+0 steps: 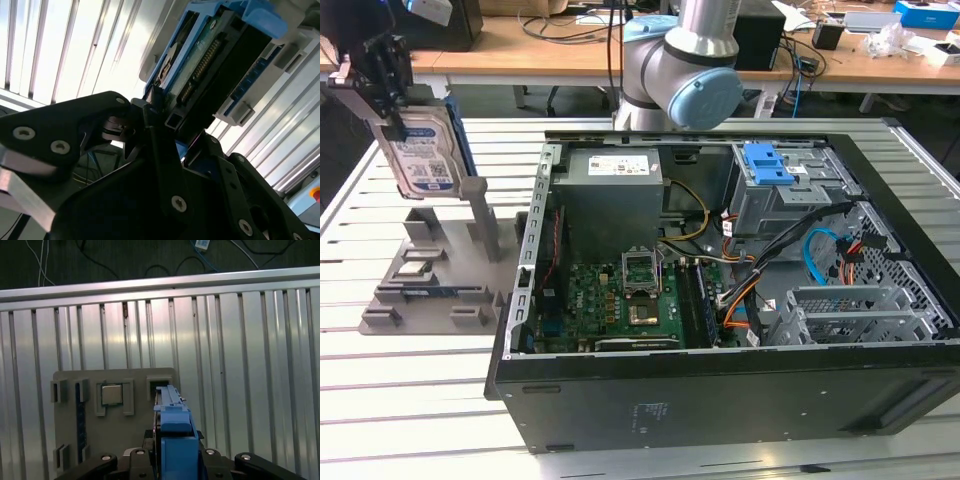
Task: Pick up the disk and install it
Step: 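Pick up the disk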
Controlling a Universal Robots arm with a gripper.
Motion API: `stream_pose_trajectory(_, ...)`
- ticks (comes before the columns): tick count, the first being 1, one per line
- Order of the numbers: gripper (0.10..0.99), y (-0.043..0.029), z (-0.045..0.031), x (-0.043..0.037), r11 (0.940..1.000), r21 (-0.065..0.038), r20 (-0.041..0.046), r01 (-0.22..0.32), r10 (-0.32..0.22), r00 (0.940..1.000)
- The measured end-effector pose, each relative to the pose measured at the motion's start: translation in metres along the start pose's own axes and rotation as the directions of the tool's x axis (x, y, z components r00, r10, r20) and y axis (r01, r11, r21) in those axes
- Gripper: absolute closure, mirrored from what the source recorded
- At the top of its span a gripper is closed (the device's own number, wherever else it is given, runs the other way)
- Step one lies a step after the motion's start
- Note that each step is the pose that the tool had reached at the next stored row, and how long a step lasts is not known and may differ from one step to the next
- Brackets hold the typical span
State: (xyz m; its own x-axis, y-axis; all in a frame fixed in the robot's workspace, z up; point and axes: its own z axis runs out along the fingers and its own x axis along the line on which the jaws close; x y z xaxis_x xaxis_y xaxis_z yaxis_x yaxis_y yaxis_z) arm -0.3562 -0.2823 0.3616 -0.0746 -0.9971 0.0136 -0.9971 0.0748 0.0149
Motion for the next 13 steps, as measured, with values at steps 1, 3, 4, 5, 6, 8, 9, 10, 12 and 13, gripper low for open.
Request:
stream_pose_trajectory(1,0.722,0.0001,-0.0043,-0.0004,1.0,0.0,0.0,0.0,0.0,1.0)
stream_pose_trajectory(3,0.722,0.0001,-0.0088,-0.0009,1.0,0.0,-0.0001,0.0,0.0,1.0)
stream_pose_trajectory(4,0.722,0.0001,-0.0118,-0.0011,1.0,0.0,0.0,0.0,0.0,1.0)
stream_pose_trajectory(5,0.722,0.0001,-0.0139,-0.0013,1.0,0.0,0.0,0.0,0.0,1.0)
stream_pose_trajectory(6,0.722,0.0001,-0.0168,-0.0016,1.0,0.0,0.0,0.0,0.0,1.0)
stream_pose_trajectory(8,0.722,0.0002,-0.0216,-0.002,1.0,0.0,0.0,0.0,0.0,1.0)
stream_pose_trajectory(9,0.722,0.0002,-0.0247,-0.0022,1.0,0.0,0.0,0.0,0.0,1.0)
stream_pose_trajectory(10,0.722,0.0002,-0.0265,-0.0023,1.0,0.0,-0.0001,0.0,0.0,1.0)
stream_pose_trajectory(12,0.722,0.0003,-0.0317,-0.0026,1.0,0.0,-0.0001,0.0,0.0,1.0)
stream_pose_trajectory(13,0.722,0.0003,-0.0344,-0.0029,1.0,0.0,-0.0001,0.0,0.0,1.0)
